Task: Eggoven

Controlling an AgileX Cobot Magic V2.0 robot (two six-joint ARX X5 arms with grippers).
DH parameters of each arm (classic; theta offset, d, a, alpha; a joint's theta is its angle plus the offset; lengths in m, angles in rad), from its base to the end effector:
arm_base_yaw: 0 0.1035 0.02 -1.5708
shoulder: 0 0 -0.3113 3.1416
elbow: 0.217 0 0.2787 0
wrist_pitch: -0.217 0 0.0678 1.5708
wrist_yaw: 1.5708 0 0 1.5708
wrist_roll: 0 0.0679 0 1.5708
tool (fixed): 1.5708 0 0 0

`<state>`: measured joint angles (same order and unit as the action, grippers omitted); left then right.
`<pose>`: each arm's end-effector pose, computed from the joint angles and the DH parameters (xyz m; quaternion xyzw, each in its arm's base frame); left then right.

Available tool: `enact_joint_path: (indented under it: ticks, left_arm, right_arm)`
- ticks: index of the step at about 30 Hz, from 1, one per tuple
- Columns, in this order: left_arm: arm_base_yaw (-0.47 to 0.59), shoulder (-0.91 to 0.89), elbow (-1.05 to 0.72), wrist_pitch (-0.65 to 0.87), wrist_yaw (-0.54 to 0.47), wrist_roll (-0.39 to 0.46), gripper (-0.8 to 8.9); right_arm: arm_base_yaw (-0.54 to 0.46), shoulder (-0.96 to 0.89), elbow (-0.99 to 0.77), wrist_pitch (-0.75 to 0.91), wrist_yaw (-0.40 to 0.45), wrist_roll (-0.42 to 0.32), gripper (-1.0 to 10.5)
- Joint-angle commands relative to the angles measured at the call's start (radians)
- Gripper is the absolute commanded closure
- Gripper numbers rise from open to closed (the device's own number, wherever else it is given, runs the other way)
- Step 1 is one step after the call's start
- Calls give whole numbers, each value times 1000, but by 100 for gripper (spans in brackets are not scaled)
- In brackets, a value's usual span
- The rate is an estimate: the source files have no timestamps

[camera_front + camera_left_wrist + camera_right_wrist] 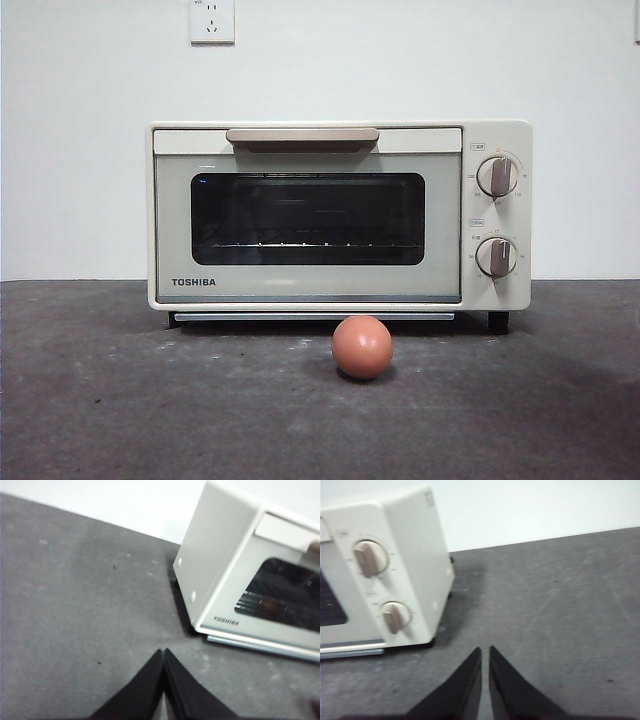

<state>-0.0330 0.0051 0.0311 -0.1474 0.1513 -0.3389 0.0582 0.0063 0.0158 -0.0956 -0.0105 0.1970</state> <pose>0.1127 -0.0140 0.1558 -0.1711 0.0752 -0.0803 0.9791 0.1152 0.0074 0.1564 0.0972 0.0462 0.0299 0.9937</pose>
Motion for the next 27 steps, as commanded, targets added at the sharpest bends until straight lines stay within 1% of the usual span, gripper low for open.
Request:
enact_joint_path:
  ticks: [1, 2, 4, 7, 12, 15, 17, 19, 23, 24, 27]
  left_arm:
    - [1, -2, -20, 11, 3, -153, 806]
    - [1, -2, -12, 7, 13, -177, 806]
    - [1, -2, 11, -5, 37, -204, 806]
    - [1, 4, 65, -45, 67, -216, 806]
    - [1, 61, 199, -147, 114, -208, 806]
    - [1, 131, 289, -201, 164, -158, 806]
    - [1, 186, 351, -250, 209, -106, 806]
    - [1, 246, 418, -314, 248, -44, 806]
    - [1, 371, 550, -457, 323, 82, 806]
    - [0, 400, 581, -494, 344, 113, 806]
    - [0, 464, 651, -589, 387, 192, 806]
  right_arm:
    - [0, -3, 3, 6, -36, 84, 943]
    - [0, -3, 13, -8, -47, 111, 943]
    - [0, -2, 37, -43, -49, 138, 943]
    - [0, -1, 93, -110, -59, 140, 943]
    - [0, 42, 224, -202, -104, 139, 943]
    - [0, 108, 319, -257, -149, 136, 943]
    - [0, 163, 385, -303, -190, 126, 943]
    - [1, 228, 454, -360, -256, 95, 943]
    - [6, 376, 600, -507, -396, 16, 943]
    - [13, 417, 639, -554, -433, -16, 943]
    - [40, 507, 728, -677, -489, -101, 943]
